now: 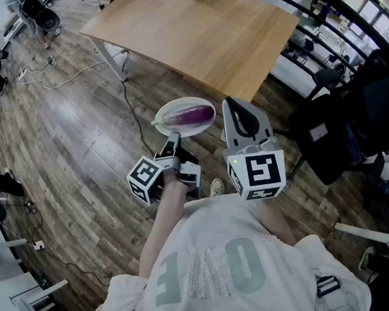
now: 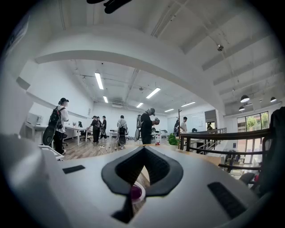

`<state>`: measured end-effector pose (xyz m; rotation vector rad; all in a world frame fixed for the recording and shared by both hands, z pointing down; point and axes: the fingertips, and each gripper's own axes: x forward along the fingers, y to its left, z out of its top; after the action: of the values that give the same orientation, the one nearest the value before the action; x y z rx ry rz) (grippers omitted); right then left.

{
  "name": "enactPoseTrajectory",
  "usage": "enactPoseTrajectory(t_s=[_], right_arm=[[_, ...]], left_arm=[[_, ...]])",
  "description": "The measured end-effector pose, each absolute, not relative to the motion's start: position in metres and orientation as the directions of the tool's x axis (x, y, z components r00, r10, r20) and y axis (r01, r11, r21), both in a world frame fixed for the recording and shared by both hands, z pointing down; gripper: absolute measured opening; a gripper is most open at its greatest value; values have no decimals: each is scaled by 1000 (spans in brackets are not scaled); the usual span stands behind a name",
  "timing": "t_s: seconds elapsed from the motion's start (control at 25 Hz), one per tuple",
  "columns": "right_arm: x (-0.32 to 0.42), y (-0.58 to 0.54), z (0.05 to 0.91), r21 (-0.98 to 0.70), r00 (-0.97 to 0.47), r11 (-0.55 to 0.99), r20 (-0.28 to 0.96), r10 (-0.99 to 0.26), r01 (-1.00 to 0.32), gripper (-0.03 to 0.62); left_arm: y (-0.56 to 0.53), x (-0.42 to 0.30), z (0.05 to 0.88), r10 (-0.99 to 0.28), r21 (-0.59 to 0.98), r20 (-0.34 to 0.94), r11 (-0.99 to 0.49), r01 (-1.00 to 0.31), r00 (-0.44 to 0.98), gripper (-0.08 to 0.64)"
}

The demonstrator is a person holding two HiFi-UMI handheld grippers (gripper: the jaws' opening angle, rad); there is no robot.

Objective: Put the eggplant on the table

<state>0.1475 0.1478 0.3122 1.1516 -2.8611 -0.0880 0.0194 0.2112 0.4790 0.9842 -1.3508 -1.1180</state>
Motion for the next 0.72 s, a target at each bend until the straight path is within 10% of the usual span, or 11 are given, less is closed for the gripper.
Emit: enactPoseTrajectory(t_s=[0.72], right_arm=[[148,145,323,35,-739,739,14,-673,-673,18]], left_arm=[[204,9,480,-969,976,219,216,42,-115,18]])
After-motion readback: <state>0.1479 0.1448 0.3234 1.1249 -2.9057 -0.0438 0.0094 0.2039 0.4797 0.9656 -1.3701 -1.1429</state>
